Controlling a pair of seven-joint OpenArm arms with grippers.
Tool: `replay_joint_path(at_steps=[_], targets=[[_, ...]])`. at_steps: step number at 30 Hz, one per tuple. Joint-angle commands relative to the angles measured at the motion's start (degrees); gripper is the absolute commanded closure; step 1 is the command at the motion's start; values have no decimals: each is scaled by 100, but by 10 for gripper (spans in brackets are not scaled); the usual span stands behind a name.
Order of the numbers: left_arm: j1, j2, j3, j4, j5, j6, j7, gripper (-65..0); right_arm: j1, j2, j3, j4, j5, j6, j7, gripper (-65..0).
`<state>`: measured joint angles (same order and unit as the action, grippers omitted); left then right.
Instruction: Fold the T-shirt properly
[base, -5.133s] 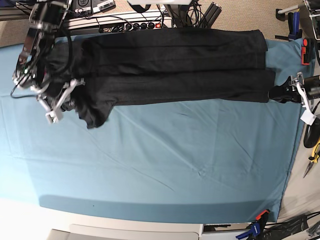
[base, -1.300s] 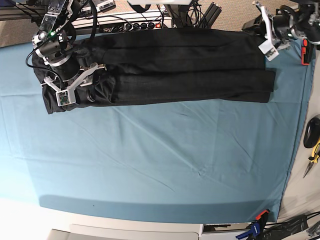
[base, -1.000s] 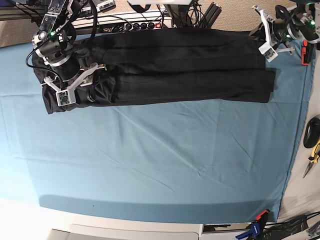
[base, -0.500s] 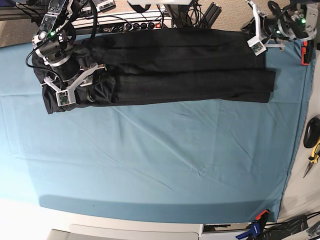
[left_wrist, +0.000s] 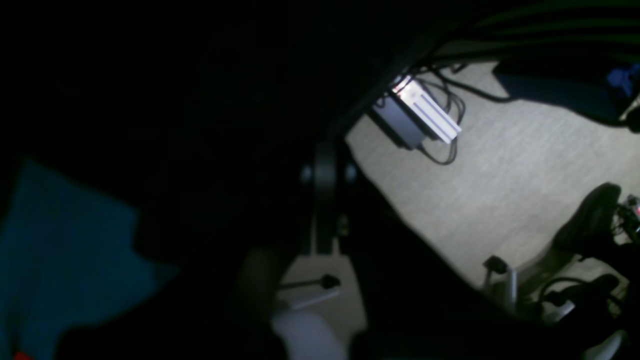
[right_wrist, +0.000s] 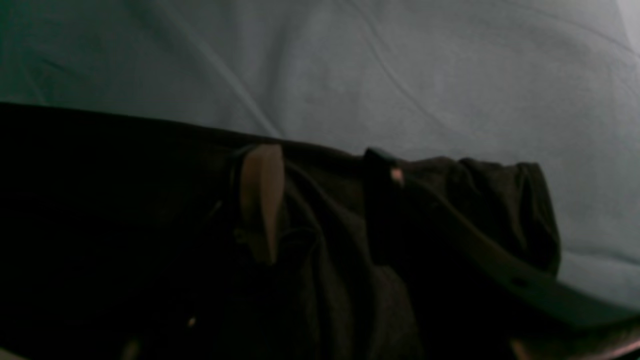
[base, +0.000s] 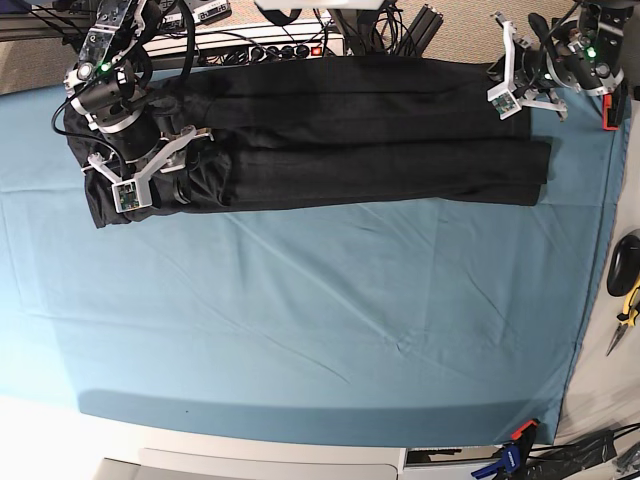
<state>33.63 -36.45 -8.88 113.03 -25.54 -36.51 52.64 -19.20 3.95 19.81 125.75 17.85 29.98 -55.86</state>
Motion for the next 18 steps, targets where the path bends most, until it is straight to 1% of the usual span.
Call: replay_joint_path(at_steps=[1,6,9,12,15,18], targets=[[-63,-146,-72,144,24,114,-208,0,31,50,15,105,52,-24,166,-266],[-129,-278,-72,188,31,122,-208,0,28,50,15,105,52,-24,166,-266],[-229,-273,-72,188,24,278,-243,0,28,50,15,105,52,-24,166,-266],[-317,-258,-72,188,57,531,-474,0,28,50,15,105,52,-24,168,-266],[-420,-258,-72,188,160,645,-629,0,31,50,15,105,52,-24,168,-266],[-546,-243,-72,188,308,986,-750,0,31,50,15,105,52,-24,170,-266]])
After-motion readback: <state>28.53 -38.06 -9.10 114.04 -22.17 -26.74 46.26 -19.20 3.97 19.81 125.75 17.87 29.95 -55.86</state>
